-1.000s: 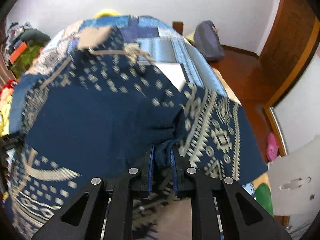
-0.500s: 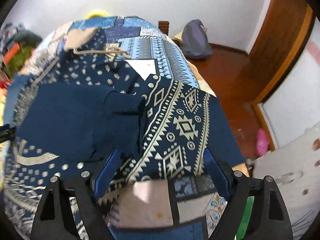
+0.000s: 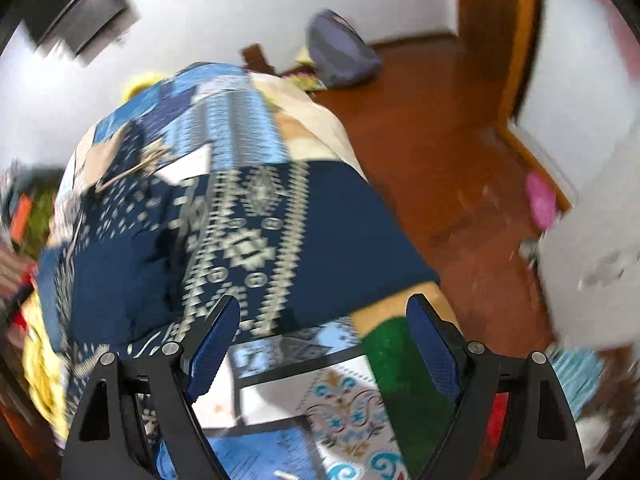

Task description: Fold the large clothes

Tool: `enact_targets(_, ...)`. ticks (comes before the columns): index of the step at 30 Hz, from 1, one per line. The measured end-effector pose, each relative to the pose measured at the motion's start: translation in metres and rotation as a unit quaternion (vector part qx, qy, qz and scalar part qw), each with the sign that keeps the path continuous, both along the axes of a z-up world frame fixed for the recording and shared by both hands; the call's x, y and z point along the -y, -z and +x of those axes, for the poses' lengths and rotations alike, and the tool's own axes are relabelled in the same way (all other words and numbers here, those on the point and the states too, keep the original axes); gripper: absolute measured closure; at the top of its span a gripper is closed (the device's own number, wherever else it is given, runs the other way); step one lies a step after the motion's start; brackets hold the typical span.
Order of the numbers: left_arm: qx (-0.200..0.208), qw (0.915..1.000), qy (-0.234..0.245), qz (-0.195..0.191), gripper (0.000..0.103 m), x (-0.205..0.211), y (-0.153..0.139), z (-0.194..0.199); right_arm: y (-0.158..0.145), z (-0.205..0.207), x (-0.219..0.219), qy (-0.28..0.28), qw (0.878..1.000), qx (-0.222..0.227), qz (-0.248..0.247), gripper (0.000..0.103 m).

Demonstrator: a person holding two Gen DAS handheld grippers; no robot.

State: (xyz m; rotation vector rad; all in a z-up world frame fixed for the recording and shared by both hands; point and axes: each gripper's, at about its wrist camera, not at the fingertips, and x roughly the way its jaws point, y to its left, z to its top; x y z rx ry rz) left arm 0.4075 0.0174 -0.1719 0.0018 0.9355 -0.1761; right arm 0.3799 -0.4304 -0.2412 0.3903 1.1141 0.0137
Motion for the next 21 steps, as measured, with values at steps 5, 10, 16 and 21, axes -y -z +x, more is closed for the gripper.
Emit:
enact_targets(5, -0.032, 0.9988, 0.034, 0.017, 0.024, 0.04, 0.034, 0.019, 0.038, 0.013, 0.032, 0.055, 0.993, -0.034, 0.094, 0.02)
enact_targets(10, -0.055, 0.9973, 0.047, 0.014, 0.024, 0.056, 0.057, 0.03, 0.051, 0.028, 0.037, 0.073, 0.989, -0.021, 0.124, 0.024)
enact_targets(16, -0.055, 0.9976, 0.041, 0.012, 0.024, 0.058, 0.062, 0.035, 0.058, 0.045, 0.026, 0.096, 0.993, -0.007, 0.07, 0.063)
enact_targets(21, -0.047, 0.998, 0.037, 0.022, 0.024, 0.058, 0.056, 0.028, 0.04, 0.049, 0.018, 0.097, 0.994, 0.024, 0.039, 0.093)
